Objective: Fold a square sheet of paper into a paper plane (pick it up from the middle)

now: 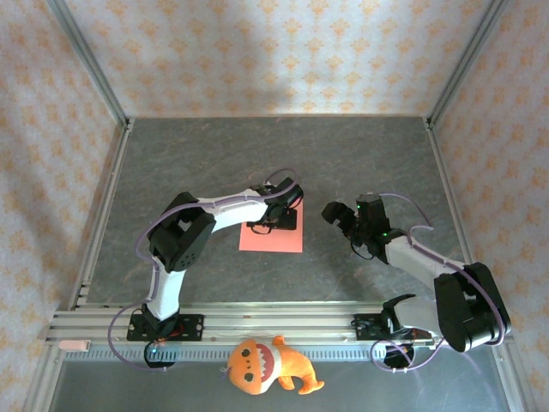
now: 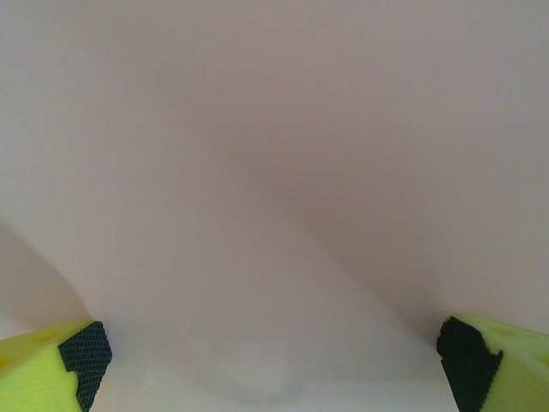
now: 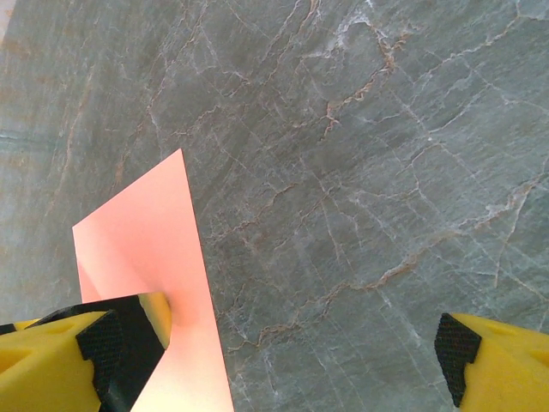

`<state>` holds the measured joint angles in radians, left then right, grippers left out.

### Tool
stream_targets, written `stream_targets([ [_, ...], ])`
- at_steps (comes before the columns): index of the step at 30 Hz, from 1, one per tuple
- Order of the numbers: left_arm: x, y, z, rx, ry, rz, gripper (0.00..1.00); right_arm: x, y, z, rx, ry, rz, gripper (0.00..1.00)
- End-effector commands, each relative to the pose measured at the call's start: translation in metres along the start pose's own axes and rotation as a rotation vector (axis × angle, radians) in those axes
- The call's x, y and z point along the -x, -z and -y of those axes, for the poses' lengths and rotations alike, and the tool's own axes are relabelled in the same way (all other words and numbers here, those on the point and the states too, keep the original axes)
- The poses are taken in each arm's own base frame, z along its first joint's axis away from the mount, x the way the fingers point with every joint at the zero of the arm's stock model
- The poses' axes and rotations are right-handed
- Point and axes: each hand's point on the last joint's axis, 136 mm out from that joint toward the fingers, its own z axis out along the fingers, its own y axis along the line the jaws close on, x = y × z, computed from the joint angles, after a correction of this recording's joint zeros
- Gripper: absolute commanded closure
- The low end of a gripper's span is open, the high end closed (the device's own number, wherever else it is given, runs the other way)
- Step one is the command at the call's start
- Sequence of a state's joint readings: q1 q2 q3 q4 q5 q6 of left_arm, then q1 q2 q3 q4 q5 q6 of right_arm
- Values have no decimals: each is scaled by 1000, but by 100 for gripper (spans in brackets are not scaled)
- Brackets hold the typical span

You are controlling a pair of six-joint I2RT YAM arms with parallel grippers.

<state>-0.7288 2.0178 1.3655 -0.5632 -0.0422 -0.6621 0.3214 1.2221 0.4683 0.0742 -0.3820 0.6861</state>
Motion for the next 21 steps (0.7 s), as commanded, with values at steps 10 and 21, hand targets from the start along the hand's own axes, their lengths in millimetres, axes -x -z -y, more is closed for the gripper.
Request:
stream_targets([
  [10,-41,-36,-20,77,-13,-101,3,4,6,3,-12,-4,31,4],
  [21,-45,-38,-20,73,-15,-106,5,7,13,2,-4,-10,62,4],
])
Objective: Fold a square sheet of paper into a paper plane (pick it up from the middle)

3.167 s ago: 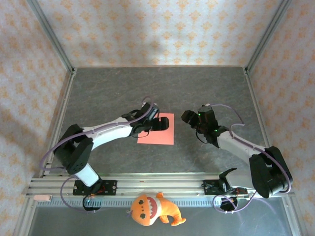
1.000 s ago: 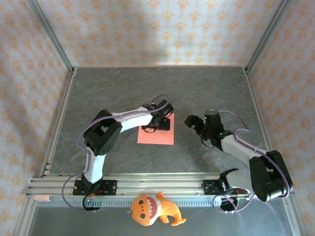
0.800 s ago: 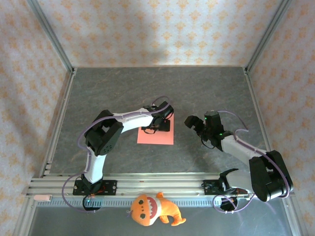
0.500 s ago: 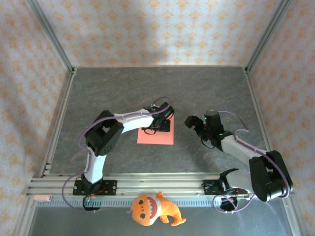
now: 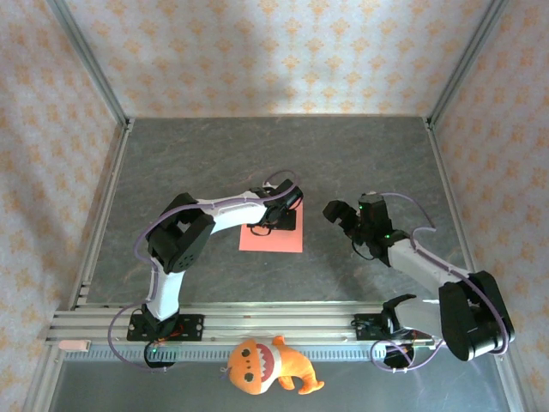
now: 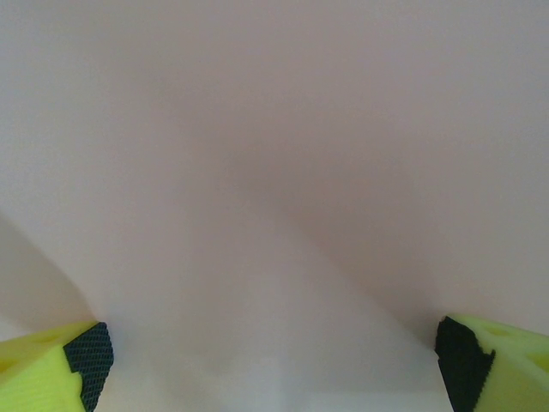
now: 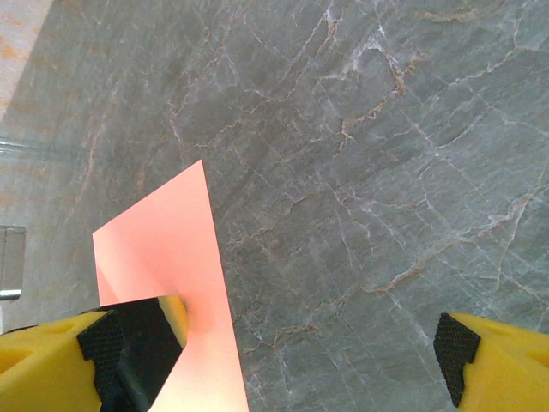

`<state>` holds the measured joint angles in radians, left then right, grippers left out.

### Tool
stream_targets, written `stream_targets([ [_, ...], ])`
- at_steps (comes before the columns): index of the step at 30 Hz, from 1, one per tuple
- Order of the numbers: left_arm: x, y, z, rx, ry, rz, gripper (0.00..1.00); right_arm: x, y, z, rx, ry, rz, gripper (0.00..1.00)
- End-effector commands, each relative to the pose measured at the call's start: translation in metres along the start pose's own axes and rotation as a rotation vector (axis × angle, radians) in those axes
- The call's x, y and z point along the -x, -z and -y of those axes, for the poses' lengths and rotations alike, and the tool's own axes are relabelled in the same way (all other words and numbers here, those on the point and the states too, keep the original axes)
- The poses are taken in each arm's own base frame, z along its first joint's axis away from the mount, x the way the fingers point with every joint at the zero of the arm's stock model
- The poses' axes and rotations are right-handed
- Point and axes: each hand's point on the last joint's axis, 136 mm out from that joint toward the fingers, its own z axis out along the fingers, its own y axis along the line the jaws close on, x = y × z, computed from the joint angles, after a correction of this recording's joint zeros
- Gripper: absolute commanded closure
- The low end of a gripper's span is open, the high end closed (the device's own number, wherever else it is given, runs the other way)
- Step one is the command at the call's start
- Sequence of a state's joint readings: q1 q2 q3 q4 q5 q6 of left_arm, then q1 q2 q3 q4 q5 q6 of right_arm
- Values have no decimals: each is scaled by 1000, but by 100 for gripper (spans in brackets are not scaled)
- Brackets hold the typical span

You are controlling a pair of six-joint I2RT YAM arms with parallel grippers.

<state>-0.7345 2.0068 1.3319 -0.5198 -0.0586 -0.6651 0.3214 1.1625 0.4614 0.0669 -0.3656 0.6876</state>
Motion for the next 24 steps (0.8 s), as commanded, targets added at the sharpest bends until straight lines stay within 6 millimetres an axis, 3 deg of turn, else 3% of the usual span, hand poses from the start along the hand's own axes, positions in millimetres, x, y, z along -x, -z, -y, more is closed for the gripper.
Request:
stream_targets([
  [1,-46,-36,-20,77,-18,-134,5,1,3,10,-30,-16,25,4],
  [11,-45,-30,-18,70,-25,-122,10,5,6,7,-18,-35,51,4],
  [18,-25,-12,-6,20,-10,-54,27,9,9,4,-21,-25,61,4],
  [20,-17,-3,-2,-9,-1,-22,39,11,11,3,-24,-25,64,4],
  [24,-3,15,8,-78,25,39,51,13,14,1,-23,-39,75,5],
])
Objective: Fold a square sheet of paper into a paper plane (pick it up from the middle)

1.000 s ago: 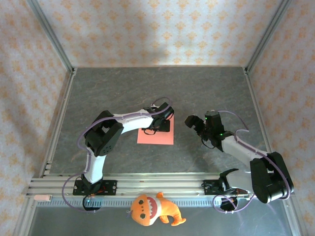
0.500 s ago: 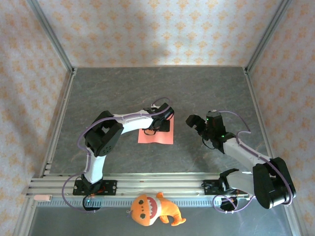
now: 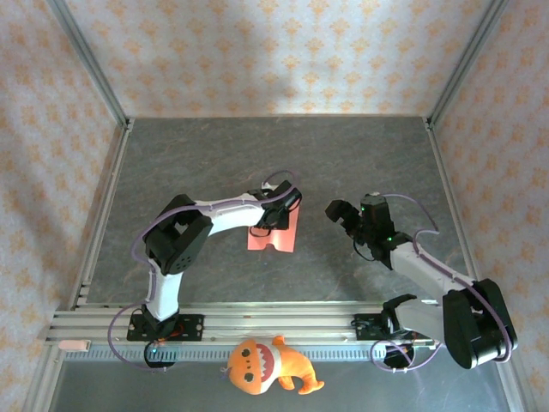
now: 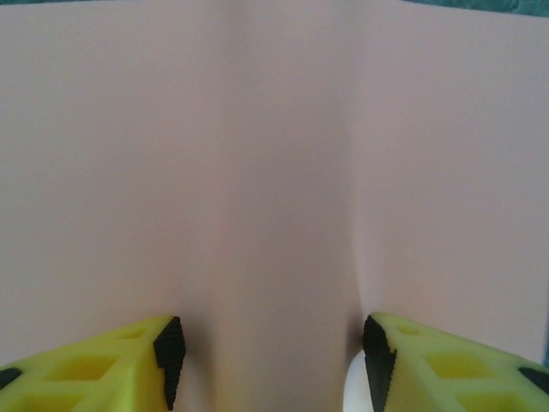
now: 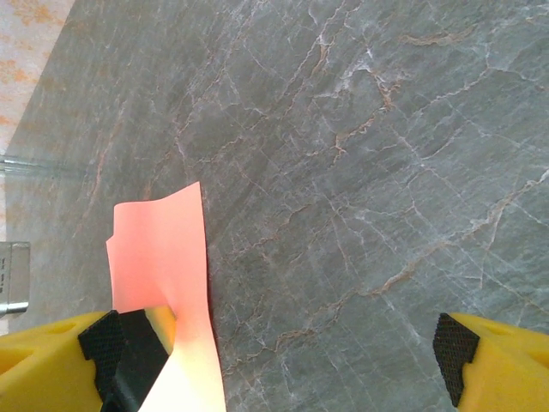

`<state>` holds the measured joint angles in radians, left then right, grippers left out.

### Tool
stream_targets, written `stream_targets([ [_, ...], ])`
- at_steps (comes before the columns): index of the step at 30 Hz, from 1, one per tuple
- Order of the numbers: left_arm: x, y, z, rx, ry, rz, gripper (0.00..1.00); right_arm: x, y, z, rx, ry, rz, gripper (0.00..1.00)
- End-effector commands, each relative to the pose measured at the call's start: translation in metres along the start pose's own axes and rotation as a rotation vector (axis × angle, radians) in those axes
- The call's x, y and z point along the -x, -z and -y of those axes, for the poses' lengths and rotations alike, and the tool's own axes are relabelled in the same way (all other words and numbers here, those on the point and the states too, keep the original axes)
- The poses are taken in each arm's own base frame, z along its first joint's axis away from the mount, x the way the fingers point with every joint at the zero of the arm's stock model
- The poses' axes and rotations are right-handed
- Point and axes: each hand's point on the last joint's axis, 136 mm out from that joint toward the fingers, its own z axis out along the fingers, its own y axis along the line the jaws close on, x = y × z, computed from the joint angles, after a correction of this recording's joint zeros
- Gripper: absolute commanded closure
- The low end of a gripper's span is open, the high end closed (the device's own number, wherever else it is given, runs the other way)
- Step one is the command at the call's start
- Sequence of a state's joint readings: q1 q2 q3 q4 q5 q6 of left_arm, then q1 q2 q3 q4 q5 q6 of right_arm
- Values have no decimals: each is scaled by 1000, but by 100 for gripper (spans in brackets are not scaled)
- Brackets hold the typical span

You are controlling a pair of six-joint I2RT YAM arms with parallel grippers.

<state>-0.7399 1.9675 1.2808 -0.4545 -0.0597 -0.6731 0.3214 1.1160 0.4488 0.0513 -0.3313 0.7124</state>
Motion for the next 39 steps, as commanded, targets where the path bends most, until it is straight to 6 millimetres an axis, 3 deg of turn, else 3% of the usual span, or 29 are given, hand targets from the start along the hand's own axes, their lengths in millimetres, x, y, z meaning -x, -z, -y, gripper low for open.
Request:
stream_targets([
  [1,-5,10,7,-58,16,1,58,9,7,-1,-13,-22,41,5],
  [2,3,24,12,-97,30,30,60,10,9,-2,-8,-25,44,5],
  [11,27,85,37,-363,149,144,66,12,25,2,10,-99,97,5],
  [19,21,108,73,-657,185,123,66,17,33,13,-49,-114,145,5],
  [28,4,83,71,-804,258,48,67,12,34,-2,61,-85,127,10],
  [39,-6,62,55,-770,275,10,66,5,27,-15,155,-90,89,14],
])
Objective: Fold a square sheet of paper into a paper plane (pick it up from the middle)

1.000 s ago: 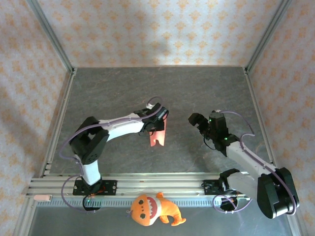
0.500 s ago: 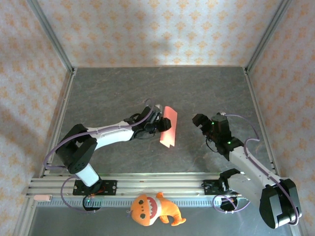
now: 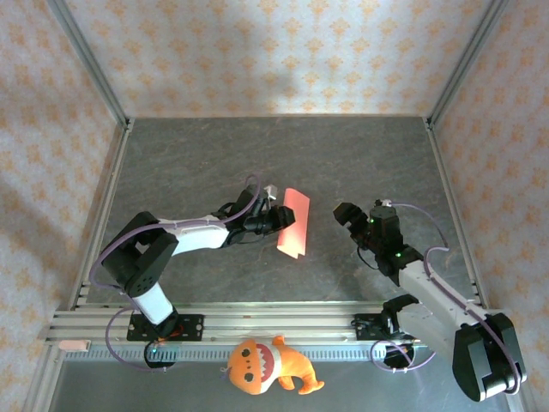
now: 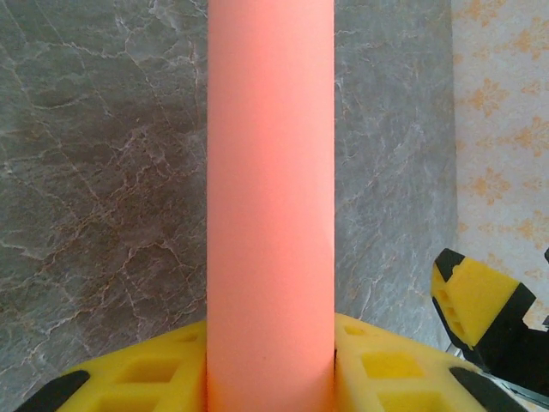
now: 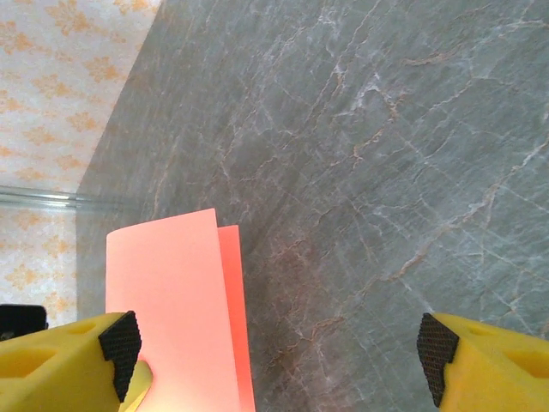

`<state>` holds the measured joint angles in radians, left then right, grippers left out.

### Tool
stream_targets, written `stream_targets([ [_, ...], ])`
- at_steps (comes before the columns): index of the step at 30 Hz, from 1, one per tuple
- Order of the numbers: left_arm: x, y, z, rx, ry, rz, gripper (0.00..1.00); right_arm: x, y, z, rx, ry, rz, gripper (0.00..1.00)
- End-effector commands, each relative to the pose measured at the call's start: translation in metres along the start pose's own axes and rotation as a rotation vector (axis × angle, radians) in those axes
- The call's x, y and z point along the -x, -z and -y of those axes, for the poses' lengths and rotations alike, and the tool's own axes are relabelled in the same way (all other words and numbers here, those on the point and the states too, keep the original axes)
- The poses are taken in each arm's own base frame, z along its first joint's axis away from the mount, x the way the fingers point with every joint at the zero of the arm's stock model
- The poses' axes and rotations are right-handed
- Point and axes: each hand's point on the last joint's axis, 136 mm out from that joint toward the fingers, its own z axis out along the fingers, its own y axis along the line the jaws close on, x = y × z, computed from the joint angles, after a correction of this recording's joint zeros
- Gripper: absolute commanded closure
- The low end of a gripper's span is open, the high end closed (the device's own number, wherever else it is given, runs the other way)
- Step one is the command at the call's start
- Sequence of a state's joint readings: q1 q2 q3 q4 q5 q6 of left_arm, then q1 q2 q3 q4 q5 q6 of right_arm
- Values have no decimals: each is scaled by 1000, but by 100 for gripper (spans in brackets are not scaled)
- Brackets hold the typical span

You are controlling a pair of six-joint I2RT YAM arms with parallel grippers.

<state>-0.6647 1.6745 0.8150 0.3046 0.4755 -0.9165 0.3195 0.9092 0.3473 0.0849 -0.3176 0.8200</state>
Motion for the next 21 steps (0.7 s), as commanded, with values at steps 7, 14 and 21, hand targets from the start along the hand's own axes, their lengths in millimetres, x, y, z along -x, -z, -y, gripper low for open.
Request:
stream_targets([
  [7,-8,-4,-19,32,2,-17,66,-4,-6,-13,76,-15,-32,18],
  [14,-9,-3,-28,68,7,-9,65,-11,-9,-11,72,-15,-67,21],
  [21,-10,-4,-39,123,-2,-14,64,-20,-12,-15,99,-7,-122,30],
])
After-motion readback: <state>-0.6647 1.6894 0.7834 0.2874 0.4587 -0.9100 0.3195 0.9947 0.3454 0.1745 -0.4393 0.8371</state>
